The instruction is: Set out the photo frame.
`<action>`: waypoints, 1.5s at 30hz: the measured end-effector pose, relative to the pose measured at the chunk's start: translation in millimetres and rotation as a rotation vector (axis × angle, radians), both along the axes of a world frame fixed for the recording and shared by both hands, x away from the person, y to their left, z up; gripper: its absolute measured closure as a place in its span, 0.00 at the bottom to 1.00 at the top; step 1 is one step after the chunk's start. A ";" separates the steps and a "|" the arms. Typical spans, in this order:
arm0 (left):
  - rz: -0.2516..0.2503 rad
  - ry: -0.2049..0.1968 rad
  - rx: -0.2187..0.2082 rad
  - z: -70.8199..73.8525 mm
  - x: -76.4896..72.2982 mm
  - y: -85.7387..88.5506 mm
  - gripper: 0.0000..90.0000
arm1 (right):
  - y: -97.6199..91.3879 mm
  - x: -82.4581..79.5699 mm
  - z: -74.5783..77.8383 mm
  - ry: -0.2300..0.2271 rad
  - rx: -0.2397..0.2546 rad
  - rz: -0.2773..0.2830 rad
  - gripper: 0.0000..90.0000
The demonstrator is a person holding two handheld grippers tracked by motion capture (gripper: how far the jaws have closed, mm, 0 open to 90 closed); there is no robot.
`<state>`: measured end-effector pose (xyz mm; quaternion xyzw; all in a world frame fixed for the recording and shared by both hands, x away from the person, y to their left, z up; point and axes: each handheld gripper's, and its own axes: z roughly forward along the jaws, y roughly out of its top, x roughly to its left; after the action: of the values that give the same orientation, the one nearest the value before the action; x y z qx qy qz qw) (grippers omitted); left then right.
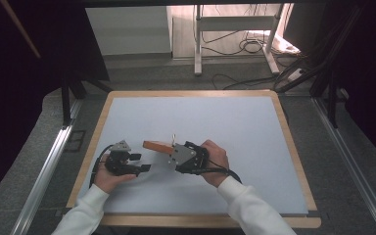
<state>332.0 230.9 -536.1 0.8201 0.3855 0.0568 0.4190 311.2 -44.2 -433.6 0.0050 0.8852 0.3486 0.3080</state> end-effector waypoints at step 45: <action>-0.008 0.001 0.012 0.2 0.8 -6.3 0.33 | -58.2 45.7 12.2 0.244 0.240 -0.199 0.57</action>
<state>332.9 224.6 -535.9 0.8242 0.3821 0.0571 0.4140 356.9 -102.4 -421.4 0.1714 0.8631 0.4163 0.2288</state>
